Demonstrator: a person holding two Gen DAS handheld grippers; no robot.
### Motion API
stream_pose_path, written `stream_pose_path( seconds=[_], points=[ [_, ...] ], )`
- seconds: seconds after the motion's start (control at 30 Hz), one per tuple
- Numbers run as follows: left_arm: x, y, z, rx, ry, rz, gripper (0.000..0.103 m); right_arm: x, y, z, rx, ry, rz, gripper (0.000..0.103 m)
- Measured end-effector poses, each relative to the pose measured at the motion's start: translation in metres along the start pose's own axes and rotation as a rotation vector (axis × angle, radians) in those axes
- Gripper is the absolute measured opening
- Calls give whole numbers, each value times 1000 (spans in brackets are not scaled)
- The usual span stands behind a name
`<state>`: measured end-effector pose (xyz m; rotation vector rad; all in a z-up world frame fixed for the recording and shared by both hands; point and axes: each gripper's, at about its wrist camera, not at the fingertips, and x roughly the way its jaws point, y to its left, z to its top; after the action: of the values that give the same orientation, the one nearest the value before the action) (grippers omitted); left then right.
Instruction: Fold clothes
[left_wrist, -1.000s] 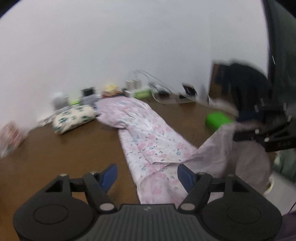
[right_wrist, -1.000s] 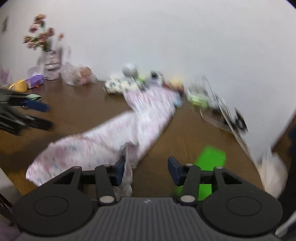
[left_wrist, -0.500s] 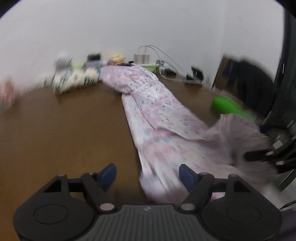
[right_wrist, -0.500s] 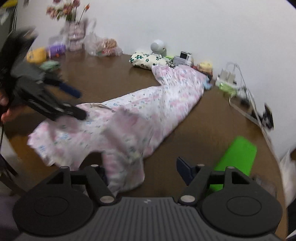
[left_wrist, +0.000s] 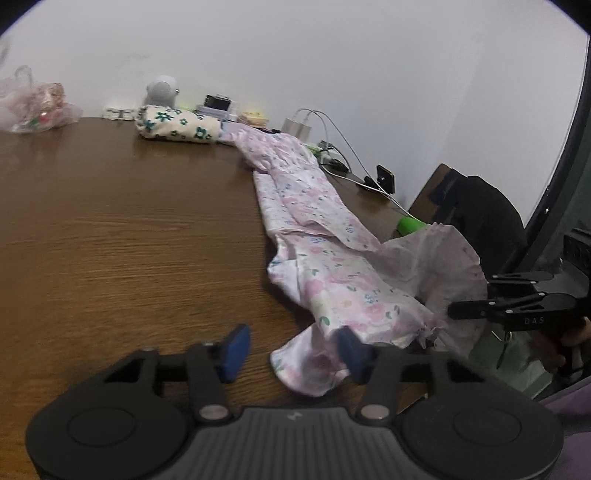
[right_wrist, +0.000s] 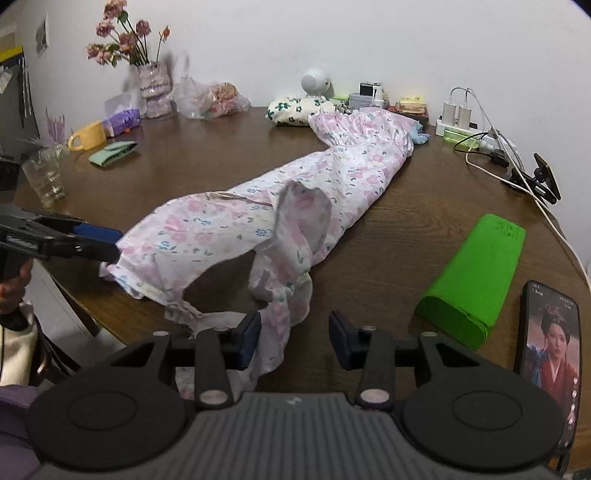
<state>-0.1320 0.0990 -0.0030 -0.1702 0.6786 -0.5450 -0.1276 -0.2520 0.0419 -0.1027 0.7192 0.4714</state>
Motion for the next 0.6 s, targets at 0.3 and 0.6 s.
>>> stream_pose_path(
  seconds=[0.3, 0.6],
  points=[
    [-4, 4, -11, -13, -24, 9, 9, 6, 21, -8, -35, 19, 13, 40],
    [-21, 3, -2, -146, -128, 56, 3, 1, 12, -11, 58, -40, -16, 2]
  ],
)
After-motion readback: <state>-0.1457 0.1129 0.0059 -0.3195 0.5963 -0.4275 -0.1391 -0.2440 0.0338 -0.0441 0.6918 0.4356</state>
